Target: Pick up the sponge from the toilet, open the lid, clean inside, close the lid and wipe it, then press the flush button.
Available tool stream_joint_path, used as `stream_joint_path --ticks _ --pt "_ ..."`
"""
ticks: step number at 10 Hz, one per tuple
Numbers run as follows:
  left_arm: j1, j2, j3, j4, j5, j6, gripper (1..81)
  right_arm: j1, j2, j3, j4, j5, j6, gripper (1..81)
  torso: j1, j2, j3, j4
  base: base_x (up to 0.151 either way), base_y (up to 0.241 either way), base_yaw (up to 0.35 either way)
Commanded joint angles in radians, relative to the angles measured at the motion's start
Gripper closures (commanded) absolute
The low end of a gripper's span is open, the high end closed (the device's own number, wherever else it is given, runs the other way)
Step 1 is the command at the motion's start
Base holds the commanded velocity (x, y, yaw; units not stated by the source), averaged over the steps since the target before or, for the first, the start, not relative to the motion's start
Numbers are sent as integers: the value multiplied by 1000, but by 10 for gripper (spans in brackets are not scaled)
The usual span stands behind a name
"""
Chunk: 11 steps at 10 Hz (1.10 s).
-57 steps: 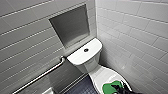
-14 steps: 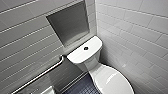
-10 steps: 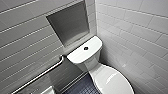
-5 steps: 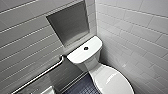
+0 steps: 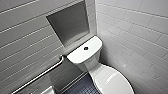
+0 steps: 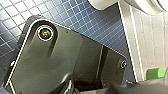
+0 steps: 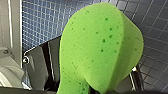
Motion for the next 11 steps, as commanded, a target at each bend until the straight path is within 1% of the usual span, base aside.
stream_joint_path --ticks 1,2,4,5,6,7,8,9,10,11 --pt "-47 -28 18 -18 72 1 10 -71 30 -23 -94 -46 2 811 64 -99 0 0 0 0 0" --pt "-62 -20 18 -21 72 1 10 -77 50 -36 -114 -47 2 811 72 -113 0 0 0 0 0" --pt "-81 -19 32 -27 72 1 10 -81 66 -50 -133 -52 2 811 111 -176 0 0 0 0 0" --pt "-81 -17 33 -31 72 1 10 -81 64 -47 -136 -52 2 811 135 -214 0 -29 0 0 0" --pt "-81 -17 33 -31 72 1 10 -78 64 -42 -136 -52 2 811 156 -248 0 -96 0 0 0" --pt "-81 -17 33 -31 72 1 10 -76 64 -37 -136 -52 1 811 173 -276 0 -105 0 0 0" --pt "-81 -17 33 -31 72 1 10 -74 66 -37 -136 -52 0 811 190 -303 0 -127 0 0 0" --pt "-81 -16 33 -31 72 1 10 -73 64 -36 -136 -52 0 811 210 -335 0 -158 0 0 0" --pt "-81 -14 33 -33 70 1 10 -73 66 -37 -136 -52 0 811 233 -372 0 -193 0 0 0" --pt "-81 -14 33 -34 69 1 10 -74 66 -39 -137 -52 0 811 191 -309 0 -133 0 0 0"
